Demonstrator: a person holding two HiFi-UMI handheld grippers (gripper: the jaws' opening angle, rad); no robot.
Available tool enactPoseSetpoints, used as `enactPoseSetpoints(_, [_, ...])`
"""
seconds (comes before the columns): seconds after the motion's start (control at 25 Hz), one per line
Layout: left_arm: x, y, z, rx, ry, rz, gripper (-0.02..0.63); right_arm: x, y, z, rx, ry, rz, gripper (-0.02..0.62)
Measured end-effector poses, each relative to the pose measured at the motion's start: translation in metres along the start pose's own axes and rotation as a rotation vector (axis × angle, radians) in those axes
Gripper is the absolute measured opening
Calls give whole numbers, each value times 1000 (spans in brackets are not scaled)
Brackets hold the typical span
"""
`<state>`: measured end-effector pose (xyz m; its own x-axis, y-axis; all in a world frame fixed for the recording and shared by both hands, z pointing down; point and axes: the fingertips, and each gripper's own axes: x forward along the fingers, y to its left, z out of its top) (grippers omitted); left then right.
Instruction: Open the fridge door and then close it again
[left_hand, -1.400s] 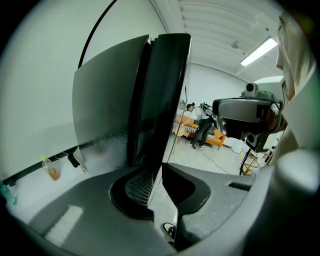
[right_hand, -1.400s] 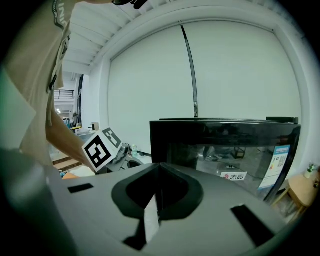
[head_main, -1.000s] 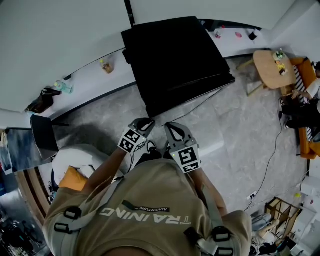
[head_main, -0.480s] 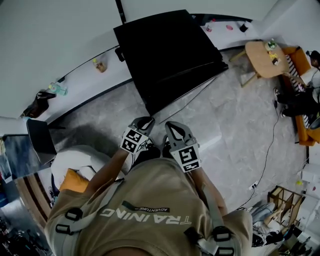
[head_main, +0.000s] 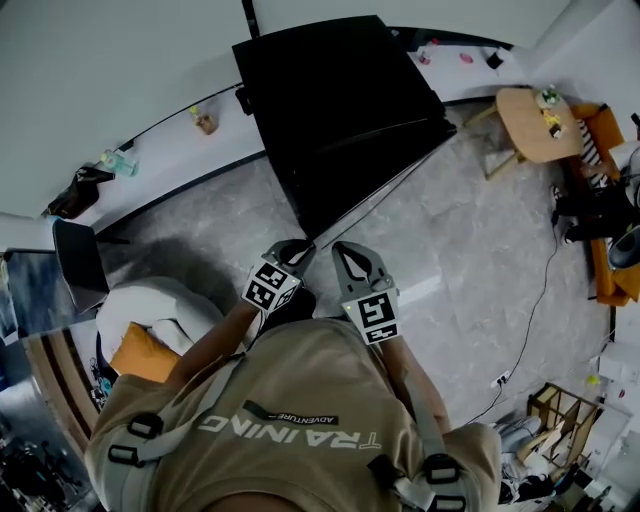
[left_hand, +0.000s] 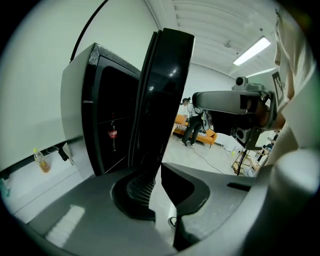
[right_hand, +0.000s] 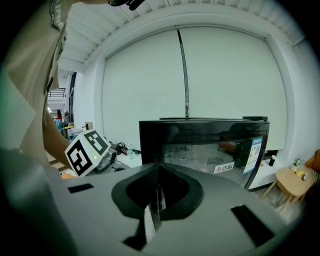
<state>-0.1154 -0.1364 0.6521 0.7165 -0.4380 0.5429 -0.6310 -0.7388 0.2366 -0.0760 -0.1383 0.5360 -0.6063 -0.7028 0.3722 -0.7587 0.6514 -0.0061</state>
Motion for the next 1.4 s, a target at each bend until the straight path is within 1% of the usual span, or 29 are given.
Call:
enactPoseSetpoints(0.16, [0, -11, -2, -22, 2, 48, 35, -10, -2, -3, -8, -22, 57, -3])
enactPoseSetpoints(0.36, [4, -30, -9, -94, 3, 100, 35, -36, -4, -18, -24, -28, 136, -4])
enactPoseSetpoints(0.48, [9, -40, -12, -125, 5, 148, 35, -54, -10, -28, -26, -26, 162, -3])
enactPoseSetpoints(0.64, [12, -54, -15, -138, 10, 191, 35, -75, -16, -34, -31, -40, 192, -3])
enactPoseSetpoints(0.8, [17, -67, -17, -167, -4, 260, 35, -96, -20, -43, -38, -51, 220, -3])
enactPoseSetpoints(0.88, [18, -74, -18, -180, -6, 277, 35, -108, -22, -49, -39, -50, 235, -3])
enactPoseSetpoints(1.04, [23, -83, -17, -181, 1, 300, 35, -124, -26, -62, -41, -44, 249, -4])
enactPoseSetpoints(1.2, [22, -86, -20, -197, -4, 316, 35, -135, -25, -64, -36, -57, 233, -4])
enactPoseSetpoints(1.4, [25, -93, -22, -211, 1, 302, 35, -143, -19, -65, -43, -50, 217, -3])
